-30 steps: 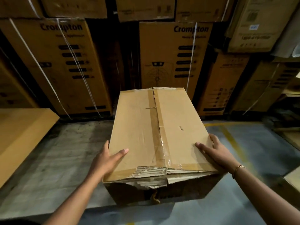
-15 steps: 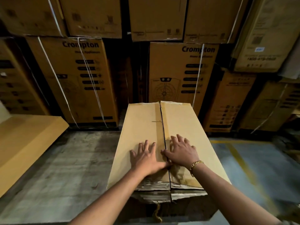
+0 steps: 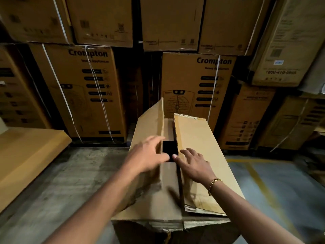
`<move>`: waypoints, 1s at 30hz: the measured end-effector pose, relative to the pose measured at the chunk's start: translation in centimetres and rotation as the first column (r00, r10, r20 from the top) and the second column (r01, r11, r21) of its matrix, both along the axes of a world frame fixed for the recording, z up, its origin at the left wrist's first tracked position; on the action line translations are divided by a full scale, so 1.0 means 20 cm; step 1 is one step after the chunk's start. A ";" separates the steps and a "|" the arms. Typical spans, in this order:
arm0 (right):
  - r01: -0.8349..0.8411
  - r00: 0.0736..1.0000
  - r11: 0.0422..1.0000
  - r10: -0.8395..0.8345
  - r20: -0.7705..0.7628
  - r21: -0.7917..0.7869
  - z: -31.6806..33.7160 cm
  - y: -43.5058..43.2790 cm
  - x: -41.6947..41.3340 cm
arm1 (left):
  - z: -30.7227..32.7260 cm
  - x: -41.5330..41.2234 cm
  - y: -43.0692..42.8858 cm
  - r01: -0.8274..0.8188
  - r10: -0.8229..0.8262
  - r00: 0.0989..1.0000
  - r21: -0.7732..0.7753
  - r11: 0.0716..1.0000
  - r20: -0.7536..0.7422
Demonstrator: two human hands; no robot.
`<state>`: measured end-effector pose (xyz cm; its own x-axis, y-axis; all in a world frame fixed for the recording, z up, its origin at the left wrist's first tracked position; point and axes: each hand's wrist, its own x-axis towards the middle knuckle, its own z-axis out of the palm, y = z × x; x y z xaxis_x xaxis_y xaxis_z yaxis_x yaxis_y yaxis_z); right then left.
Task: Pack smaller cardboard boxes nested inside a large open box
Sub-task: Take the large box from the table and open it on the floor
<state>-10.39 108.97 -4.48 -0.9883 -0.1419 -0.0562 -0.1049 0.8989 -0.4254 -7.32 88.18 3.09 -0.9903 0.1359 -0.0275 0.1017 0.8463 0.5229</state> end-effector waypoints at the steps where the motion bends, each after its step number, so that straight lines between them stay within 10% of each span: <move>1: -0.043 0.999 0.996 0.043 0.006 0.073 0.00 -0.01 0.01 | 0.07 0.01 -0.08 -0.005 0.006 1.000 0.045 0.999 -0.018; 6: -0.127 0.991 0.969 0.115 0.066 0.214 -0.03 -0.04 0.03 | 0.25 0.04 -0.64 -0.047 0.047 0.999 -0.011 0.999 0.002; 12: -0.135 0.990 0.960 0.120 0.077 0.245 -0.02 -0.05 0.03 | 0.01 0.01 -1.05 -0.010 0.282 0.910 -0.664 0.748 0.304; 16: -0.151 0.988 0.951 0.136 0.073 0.272 0.00 -0.10 0.06 | -0.36 0.01 -0.74 -0.066 0.194 0.841 -0.259 0.963 0.505; 20: -0.136 0.991 0.964 0.136 0.014 0.228 0.24 0.00 0.03 | -0.67 -0.04 -0.52 -0.358 0.322 0.840 0.001 0.934 0.437; 24: -0.077 0.997 0.989 0.074 0.028 0.124 0.62 0.35 0.00 | -0.78 -0.03 -0.53 -0.365 0.329 0.892 0.063 0.929 0.310; 30: 0.014 0.972 0.722 -0.173 0.160 0.692 0.83 0.96 -0.01 | -0.84 0.00 -0.54 -0.354 0.366 0.914 -0.097 0.930 0.175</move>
